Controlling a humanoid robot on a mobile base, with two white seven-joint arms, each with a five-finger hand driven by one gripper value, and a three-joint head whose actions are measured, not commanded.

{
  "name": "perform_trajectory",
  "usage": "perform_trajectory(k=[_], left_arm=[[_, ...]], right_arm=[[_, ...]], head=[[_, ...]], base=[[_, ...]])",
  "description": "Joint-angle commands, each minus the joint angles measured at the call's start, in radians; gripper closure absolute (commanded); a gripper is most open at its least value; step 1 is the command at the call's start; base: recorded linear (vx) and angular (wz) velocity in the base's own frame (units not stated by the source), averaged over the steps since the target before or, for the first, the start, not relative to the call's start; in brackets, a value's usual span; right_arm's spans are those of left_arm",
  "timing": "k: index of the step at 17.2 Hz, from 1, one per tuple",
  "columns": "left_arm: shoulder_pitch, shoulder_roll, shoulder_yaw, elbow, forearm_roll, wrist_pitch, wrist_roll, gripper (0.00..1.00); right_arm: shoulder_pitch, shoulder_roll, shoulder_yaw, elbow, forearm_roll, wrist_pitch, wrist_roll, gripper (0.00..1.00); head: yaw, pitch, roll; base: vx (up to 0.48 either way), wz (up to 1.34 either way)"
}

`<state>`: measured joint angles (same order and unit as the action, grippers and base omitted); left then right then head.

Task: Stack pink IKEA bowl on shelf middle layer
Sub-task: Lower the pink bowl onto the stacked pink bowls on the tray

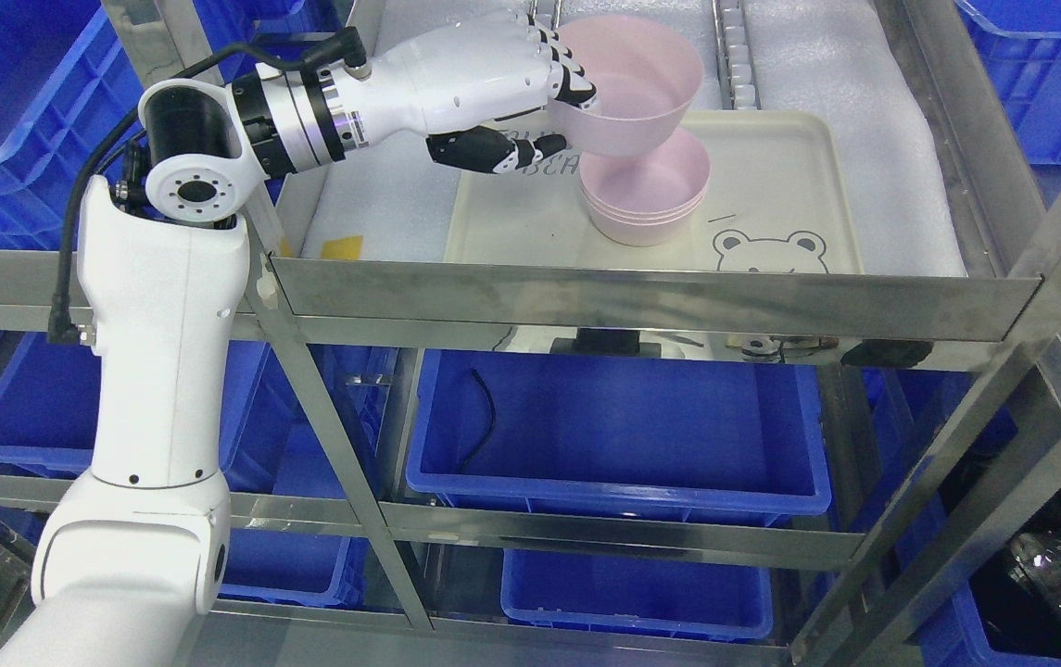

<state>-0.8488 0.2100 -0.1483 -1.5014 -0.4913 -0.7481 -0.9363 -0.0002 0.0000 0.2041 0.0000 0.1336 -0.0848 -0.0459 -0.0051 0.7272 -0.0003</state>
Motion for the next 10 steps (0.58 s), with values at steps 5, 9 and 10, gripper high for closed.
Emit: perform_trajectory(k=[5,9,10], left_arm=[[-0.012,-0.168,-0.117,0.136,-0.139,0.0,0.007,0.88],[-0.041,-0.193,-0.117,0.142,-0.193,-0.001,0.01,0.88],[-0.038,-0.193,-0.116,0.148,-0.207,0.0,0.01,0.88]], right_arm=[[0.016,-0.018,0.0,-0.017,0.0,0.0,0.0,0.0],[0.016,-0.018,0.0,-0.017,0.0,0.0,0.0,0.0],[0.016,-0.018,0.0,-0.017,0.0,0.0,0.0,0.0]], head=[[0.0,0.0,0.0],[0.0,0.0,0.0],[0.0,0.0,0.0]], base=[[0.075,0.09],[0.058,0.07],[0.039,0.04]])
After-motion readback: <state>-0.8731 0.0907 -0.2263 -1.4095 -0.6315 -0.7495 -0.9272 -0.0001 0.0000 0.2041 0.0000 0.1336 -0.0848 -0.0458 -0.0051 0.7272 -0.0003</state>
